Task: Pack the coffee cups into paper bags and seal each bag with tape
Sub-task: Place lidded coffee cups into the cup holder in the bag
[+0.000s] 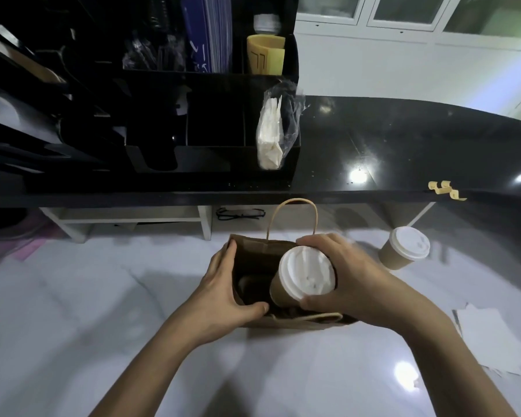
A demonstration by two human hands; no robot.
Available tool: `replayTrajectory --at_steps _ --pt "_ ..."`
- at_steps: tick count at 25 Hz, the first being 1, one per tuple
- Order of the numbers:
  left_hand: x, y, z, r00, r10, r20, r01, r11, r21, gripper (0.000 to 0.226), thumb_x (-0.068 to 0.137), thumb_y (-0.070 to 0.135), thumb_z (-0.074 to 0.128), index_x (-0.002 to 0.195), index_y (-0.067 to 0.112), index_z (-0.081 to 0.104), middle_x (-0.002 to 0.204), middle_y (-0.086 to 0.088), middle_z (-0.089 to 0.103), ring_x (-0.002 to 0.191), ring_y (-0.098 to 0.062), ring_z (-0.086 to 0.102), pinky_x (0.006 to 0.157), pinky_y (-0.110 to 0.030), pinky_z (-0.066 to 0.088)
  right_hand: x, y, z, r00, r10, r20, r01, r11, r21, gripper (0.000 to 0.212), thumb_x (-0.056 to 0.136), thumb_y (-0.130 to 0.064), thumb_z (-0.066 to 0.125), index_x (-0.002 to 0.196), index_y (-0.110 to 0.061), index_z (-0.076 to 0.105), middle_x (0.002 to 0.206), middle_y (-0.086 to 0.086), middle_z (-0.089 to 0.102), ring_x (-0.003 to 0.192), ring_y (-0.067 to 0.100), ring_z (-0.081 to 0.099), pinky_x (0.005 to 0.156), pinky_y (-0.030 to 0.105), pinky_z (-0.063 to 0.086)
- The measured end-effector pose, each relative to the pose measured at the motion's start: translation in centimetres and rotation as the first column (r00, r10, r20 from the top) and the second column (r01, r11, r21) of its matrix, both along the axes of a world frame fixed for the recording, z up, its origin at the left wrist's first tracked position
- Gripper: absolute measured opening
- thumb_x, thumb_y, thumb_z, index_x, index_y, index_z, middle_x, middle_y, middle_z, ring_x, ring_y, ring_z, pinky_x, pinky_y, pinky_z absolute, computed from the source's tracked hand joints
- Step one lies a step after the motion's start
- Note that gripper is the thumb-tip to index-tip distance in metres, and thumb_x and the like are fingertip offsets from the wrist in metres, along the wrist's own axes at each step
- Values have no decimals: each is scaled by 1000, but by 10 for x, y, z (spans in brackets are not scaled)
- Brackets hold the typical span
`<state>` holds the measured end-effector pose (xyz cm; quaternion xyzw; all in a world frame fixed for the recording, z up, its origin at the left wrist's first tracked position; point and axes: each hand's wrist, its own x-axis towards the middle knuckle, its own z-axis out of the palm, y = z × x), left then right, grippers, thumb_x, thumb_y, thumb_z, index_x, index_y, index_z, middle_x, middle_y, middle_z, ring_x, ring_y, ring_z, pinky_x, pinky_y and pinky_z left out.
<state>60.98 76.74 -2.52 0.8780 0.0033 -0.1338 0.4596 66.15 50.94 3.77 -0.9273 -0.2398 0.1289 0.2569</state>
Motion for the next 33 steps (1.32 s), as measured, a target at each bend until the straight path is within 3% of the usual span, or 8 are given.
replayTrajectory --at_steps 6,10,15,23,28,33 --pt "-1 -1 -2 1000 16 -5 -16 1000 17 125 74 52 78 157 37 -13 161 29 -8 150 -4 9 118 -26 24 8 26 -13 989 143 -33 -145 988 -57 84 73 -44 85 143 -48 39 136 -31 43 119 -8 40 95 8 35" --pt "1 4 -3 1000 2 -18 -2 999 35 127 73 54 79 157 37 -14 162 25 -10 151 -7 8 119 -26 24 29 30 -11 981 174 -86 -186 970 -156 86 76 -48 84 147 -43 35 142 -17 43 124 5 44 98 18 37" --pt "0 2 -1 999 -6 -36 7 1000 30 129 72 54 80 157 37 -15 160 29 -12 151 -3 4 120 -27 22 34 46 -28 967 239 -83 -250 956 -155 89 73 -45 86 148 -42 39 143 -18 45 126 5 49 102 21 42" --pt "0 1 -2 999 -4 -42 5 999 32 127 72 57 79 156 39 -15 161 29 -12 151 -2 5 121 -32 26 33 72 -59 936 350 31 -330 904 -271 77 79 -44 79 146 -33 43 140 -4 49 124 19 53 103 36 48" --pt "1 0 -2 999 -13 -41 15 999 48 126 74 54 79 157 36 -15 163 25 -12 151 -3 5 115 -22 23 31 93 -70 908 419 4 -378 822 -426 73 84 -27 76 149 -23 41 142 3 47 129 23 47 107 35 43" --pt "2 0 -3 999 -11 -41 13 999 46 126 74 56 78 157 38 -15 163 24 -13 152 -5 4 120 -29 24 36 97 -75 917 395 -62 -382 821 -423 73 85 -21 76 150 -24 42 141 3 47 129 24 48 108 35 41"
